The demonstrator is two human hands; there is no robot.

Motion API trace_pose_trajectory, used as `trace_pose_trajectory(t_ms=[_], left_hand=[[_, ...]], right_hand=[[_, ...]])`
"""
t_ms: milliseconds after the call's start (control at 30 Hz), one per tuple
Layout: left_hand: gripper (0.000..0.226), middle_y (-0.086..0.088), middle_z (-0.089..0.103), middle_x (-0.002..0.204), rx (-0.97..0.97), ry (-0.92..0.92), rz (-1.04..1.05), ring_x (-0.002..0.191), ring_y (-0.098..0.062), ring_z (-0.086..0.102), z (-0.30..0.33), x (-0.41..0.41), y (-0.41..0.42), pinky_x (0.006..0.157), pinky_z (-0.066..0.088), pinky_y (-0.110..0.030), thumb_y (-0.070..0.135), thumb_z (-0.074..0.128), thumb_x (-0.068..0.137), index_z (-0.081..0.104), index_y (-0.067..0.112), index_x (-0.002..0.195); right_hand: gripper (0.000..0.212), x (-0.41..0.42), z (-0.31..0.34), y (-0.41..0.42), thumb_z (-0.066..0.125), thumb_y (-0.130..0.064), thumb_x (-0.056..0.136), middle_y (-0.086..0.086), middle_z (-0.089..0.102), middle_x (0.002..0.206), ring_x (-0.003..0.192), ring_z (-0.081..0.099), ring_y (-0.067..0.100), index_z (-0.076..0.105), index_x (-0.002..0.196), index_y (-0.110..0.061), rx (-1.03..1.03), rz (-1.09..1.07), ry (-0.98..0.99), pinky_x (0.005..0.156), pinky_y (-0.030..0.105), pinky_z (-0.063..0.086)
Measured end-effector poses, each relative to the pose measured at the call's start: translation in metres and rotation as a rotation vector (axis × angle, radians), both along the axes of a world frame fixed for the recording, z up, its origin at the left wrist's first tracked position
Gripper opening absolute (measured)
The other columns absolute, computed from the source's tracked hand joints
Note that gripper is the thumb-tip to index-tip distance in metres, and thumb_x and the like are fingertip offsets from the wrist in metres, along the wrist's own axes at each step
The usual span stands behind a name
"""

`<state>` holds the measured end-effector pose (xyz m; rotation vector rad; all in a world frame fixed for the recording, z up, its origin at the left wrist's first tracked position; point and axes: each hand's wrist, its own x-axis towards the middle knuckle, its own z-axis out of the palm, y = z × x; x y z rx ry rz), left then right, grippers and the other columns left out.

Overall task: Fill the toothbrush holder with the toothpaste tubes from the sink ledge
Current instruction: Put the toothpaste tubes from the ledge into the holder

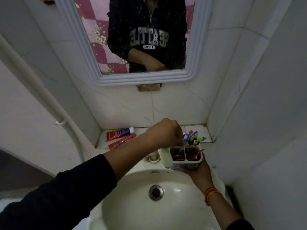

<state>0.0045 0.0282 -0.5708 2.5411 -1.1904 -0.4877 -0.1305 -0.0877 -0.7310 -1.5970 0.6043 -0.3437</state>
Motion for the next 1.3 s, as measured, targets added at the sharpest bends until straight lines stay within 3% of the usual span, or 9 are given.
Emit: trace_pose_trajectory(t_ms=[100, 233, 400, 500, 600, 700, 867, 1067, 1300], left_hand=[[0.02, 0.0, 0.078, 0.105, -0.099, 0.002, 0.124, 0.089, -0.011, 0.071, -0.006, 0.031, 0.02, 0.088, 0.059, -0.03, 0.03, 0.07, 0.09, 0.081, 0.019, 0.103], [0.026, -0.008, 0.075, 0.117, 0.034, -0.025, 0.302, 0.095, -0.018, 0.07, -0.053, 0.078, 0.058, 0.089, 0.054, -0.027, 0.02, 0.064, 0.093, 0.076, 0.014, 0.114], [0.053, -0.017, 0.053, 0.143, 0.357, -0.036, 0.397, 0.129, -0.035, 0.053, -0.123, 0.099, 0.103, 0.107, 0.047, -0.041, 0.015, 0.059, 0.091, 0.051, 0.013, 0.144], [0.053, -0.02, 0.042, 0.149, 0.337, -0.124, 0.447, 0.133, -0.039, 0.048, -0.148, 0.1, 0.115, 0.108, 0.046, -0.047, 0.02, 0.057, 0.096, 0.045, 0.015, 0.147], [0.041, -0.019, 0.054, 0.139, 0.345, -0.158, 0.446, 0.126, -0.036, 0.054, -0.155, 0.103, 0.119, 0.106, 0.048, -0.043, 0.032, 0.05, 0.102, 0.055, 0.008, 0.135], [0.046, -0.018, 0.059, 0.131, 0.35, -0.264, 0.433, 0.121, -0.036, 0.056, -0.155, 0.106, 0.126, 0.098, 0.05, -0.044, 0.045, 0.044, 0.102, 0.058, 0.012, 0.13], [0.039, -0.009, 0.07, 0.11, 0.166, -0.396, 0.342, 0.094, -0.032, 0.07, -0.125, 0.102, 0.128, 0.071, 0.049, -0.035, 0.041, 0.048, 0.098, 0.054, 0.025, 0.133], [0.045, 0.001, 0.074, 0.102, -0.033, -0.071, 0.245, 0.077, -0.011, 0.065, -0.033, 0.089, 0.083, 0.078, 0.057, -0.03, 0.048, 0.075, 0.082, 0.07, 0.023, 0.119], [0.03, 0.002, 0.073, 0.094, 0.031, -0.09, 0.03, 0.082, -0.013, 0.07, 0.039, 0.043, 0.007, 0.074, 0.059, -0.026, 0.034, 0.083, 0.077, 0.077, 0.017, 0.101]], right_hand=[[0.073, 0.0, -0.007, -0.002, 0.087, 0.007, 0.063, -0.016, 0.062, 0.107, 0.105, 0.059, 0.015, 0.054, 0.108, -0.038, -0.042, -0.004, 0.023, 0.085, 0.019, 0.05], [0.082, -0.001, -0.01, -0.002, 0.086, 0.013, 0.06, -0.007, 0.066, 0.115, 0.111, 0.062, 0.023, 0.059, 0.108, -0.047, -0.023, -0.005, 0.006, 0.084, 0.035, 0.061], [0.075, 0.002, -0.005, -0.003, 0.079, 0.024, 0.062, 0.007, 0.063, 0.107, 0.089, 0.057, 0.005, 0.054, 0.123, -0.011, 0.053, -0.004, -0.003, 0.056, 0.0, 0.049], [0.079, 0.003, -0.009, -0.006, 0.089, 0.014, 0.055, -0.01, 0.066, 0.1, 0.09, 0.059, -0.007, 0.055, 0.117, -0.02, -0.021, -0.007, 0.03, 0.062, -0.005, 0.045], [0.08, 0.002, -0.008, -0.007, 0.092, 0.008, 0.051, -0.015, 0.066, 0.099, 0.081, 0.06, -0.023, 0.056, 0.115, -0.023, -0.019, -0.001, 0.065, 0.064, -0.006, 0.044], [0.078, 0.002, -0.007, -0.006, 0.093, 0.006, 0.052, -0.013, 0.067, 0.1, 0.083, 0.062, -0.016, 0.057, 0.114, -0.025, -0.039, -0.003, 0.067, 0.064, -0.003, 0.047], [0.075, 0.003, -0.009, -0.007, 0.089, 0.013, 0.055, -0.008, 0.067, 0.098, 0.09, 0.059, -0.001, 0.057, 0.112, -0.024, 0.02, -0.003, 0.031, 0.061, -0.001, 0.048], [0.069, 0.002, -0.01, -0.007, 0.082, 0.019, 0.063, 0.008, 0.066, 0.102, 0.091, 0.063, 0.016, 0.056, 0.121, -0.009, 0.05, 0.008, 0.008, 0.055, 0.003, 0.05], [0.071, -0.001, -0.005, -0.004, 0.09, 0.002, 0.061, -0.007, 0.068, 0.113, 0.105, 0.062, 0.008, 0.058, 0.111, -0.037, 0.01, 0.022, 0.005, 0.08, 0.021, 0.055]])
